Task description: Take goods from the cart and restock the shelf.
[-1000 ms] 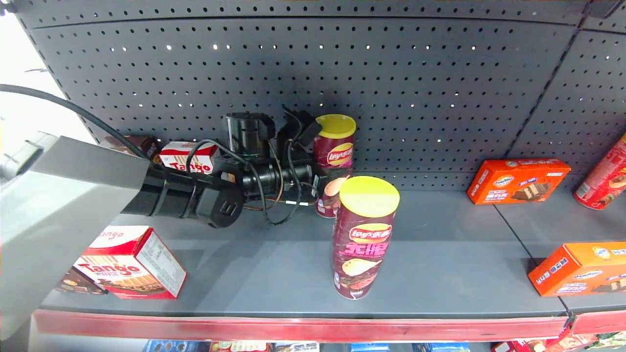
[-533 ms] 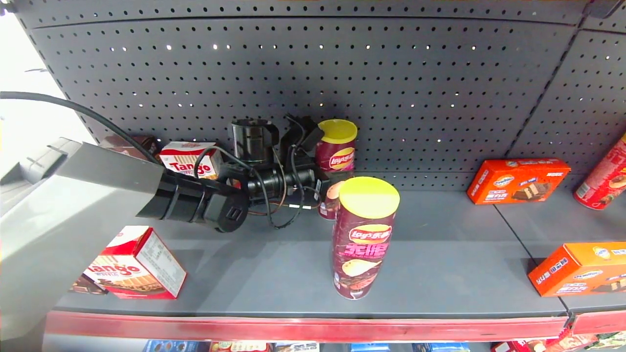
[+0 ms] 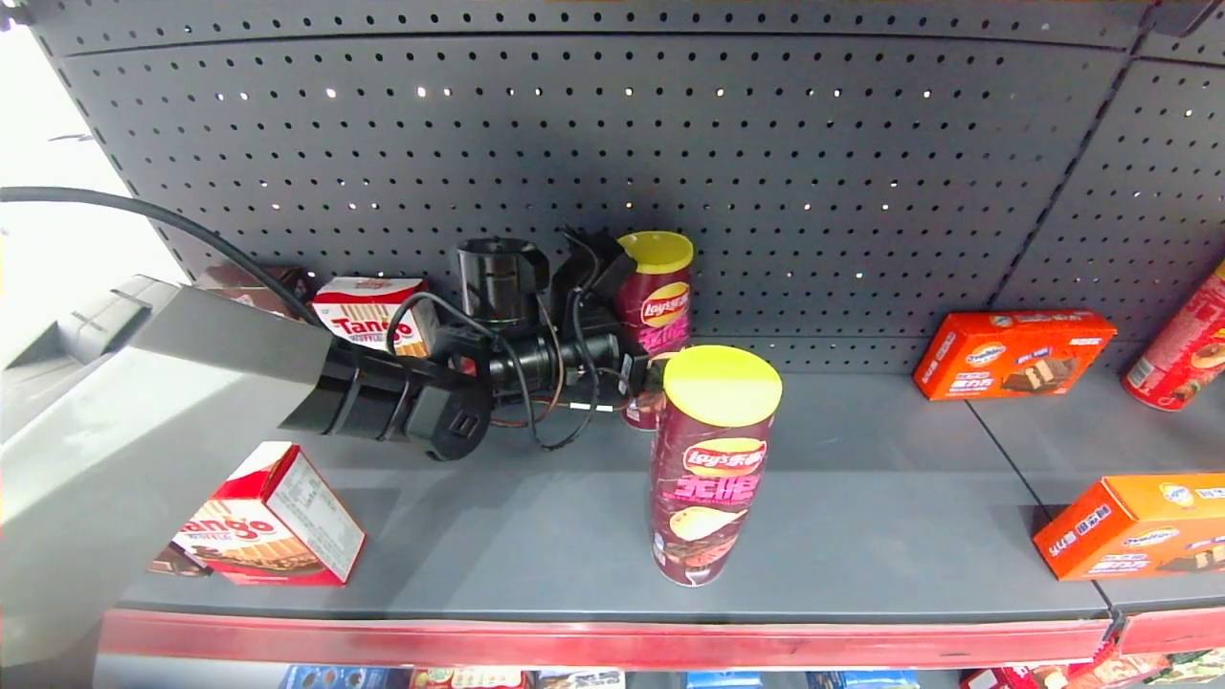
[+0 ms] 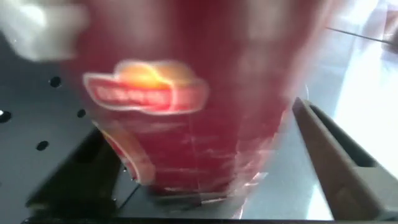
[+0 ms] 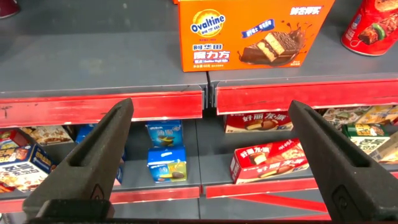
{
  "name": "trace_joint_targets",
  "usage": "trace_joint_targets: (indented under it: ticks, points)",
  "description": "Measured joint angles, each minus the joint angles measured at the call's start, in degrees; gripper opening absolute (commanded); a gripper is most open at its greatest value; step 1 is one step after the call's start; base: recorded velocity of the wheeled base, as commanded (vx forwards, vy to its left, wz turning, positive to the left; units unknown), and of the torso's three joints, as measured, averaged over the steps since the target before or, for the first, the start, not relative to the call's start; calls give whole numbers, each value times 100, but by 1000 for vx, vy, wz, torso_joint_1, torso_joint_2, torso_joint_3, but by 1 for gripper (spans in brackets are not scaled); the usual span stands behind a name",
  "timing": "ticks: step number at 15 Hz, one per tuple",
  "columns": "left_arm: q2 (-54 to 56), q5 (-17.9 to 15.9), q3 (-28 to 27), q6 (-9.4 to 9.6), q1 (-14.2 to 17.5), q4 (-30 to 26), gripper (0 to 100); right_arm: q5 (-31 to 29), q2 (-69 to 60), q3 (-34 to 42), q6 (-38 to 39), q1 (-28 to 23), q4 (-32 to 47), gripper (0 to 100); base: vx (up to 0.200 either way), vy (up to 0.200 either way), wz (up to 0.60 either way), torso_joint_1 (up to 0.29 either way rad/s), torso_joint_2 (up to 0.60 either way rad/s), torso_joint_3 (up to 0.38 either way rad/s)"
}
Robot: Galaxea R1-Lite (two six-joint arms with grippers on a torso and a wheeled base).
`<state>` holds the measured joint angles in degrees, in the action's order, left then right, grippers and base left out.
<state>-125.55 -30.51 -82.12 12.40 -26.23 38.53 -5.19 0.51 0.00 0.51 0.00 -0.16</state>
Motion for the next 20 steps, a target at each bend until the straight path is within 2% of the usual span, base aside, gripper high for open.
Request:
trace_joint_targets:
  ticks: [5, 11, 12, 15, 20]
  points:
    - [363, -39, 343, 21, 68, 20, 100, 0, 1, 0, 2, 0, 0, 100, 0, 0, 0, 0, 0, 0]
    - [1084, -57, 1475, 51, 83, 492, 100, 0, 1, 0, 2, 0, 0, 100, 0, 0, 0, 0, 0, 0]
    - [1158, 9, 1624, 54, 83, 501, 100, 0, 1, 0, 4, 0, 0, 100, 0, 0, 0, 0, 0, 0]
    - [1314, 575, 1892, 60, 85, 430, 100, 0, 1, 0, 2, 0, 0, 100, 0, 0, 0, 0, 0, 0]
    - [1368, 1281, 1869, 68, 94, 132, 100, 0, 1, 0, 2, 0, 0, 100, 0, 0, 0, 0, 0, 0]
